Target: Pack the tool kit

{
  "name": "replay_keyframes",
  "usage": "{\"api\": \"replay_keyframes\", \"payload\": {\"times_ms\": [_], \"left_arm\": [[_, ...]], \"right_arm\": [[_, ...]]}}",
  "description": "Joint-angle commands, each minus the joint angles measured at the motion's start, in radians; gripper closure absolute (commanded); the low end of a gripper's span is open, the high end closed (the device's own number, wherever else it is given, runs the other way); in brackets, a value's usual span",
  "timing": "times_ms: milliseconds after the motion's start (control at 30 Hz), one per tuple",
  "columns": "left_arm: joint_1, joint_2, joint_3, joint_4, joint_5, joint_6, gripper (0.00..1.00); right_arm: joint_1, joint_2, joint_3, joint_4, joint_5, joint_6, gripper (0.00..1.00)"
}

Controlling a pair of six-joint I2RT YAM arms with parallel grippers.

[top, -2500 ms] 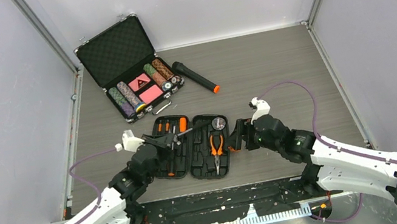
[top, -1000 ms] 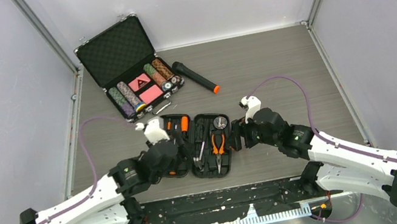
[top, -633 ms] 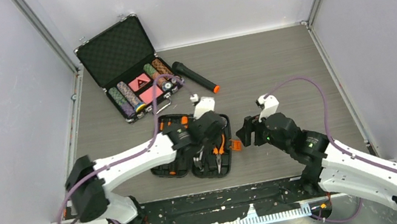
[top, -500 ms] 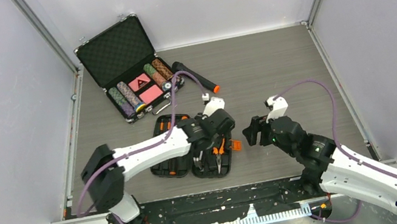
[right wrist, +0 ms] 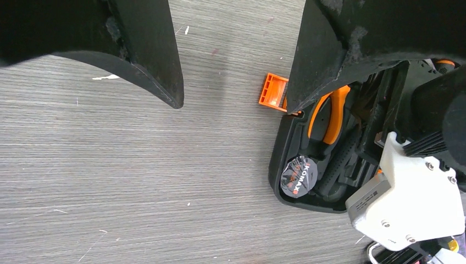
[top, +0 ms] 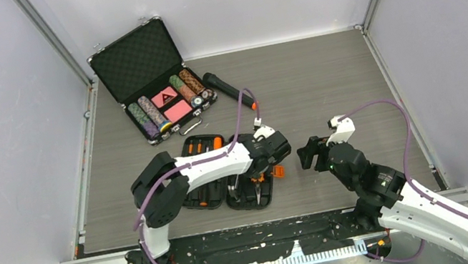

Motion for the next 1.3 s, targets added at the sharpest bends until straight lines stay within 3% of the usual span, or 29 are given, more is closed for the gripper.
{"api": "replay_keyframes", "payload": {"times_ms": [0,167,567,667,767,867,1033,1267], "left_arm": [[0.004,0.028,0.062,-0.063,-0.043,0.005,0.73],[0.004,0.028,0.074,-0.066,-0.038,0.018,0.89],[0.023,0.076,0.104,-0.099,-0.01,0.021,0.74],[0.026,0.102,0.117,-0.101,0.016,0.025,0.75],[0.027,0.111,0.13,-0.115,0.018,0.025,0.85],[0.03,0.076,0.124,-0.112,0.026,0.026,1.0],[0.065,-0.063,0.083,-0.054,0.115,0.026,1.0],[0.157,-0.229,-0.032,0.103,0.352,-0.004,1.0]], "right_arm": [[-0.008,-0.005,-0.008,0.022,0.044,0.018,0.27],[-0.016,-0.016,-0.022,0.026,0.044,0.026,0.26],[-0.026,-0.017,-0.027,0.034,0.023,0.026,0.25],[-0.028,-0.014,-0.028,0.034,0.024,0.026,0.25],[-0.032,-0.011,-0.029,0.035,0.024,0.023,0.25],[-0.033,-0.008,-0.029,0.034,0.02,0.023,0.25],[-0.037,-0.01,-0.029,0.039,0.011,0.023,0.25],[-0.04,-0.013,-0.03,0.038,-0.003,0.024,0.25]]}}
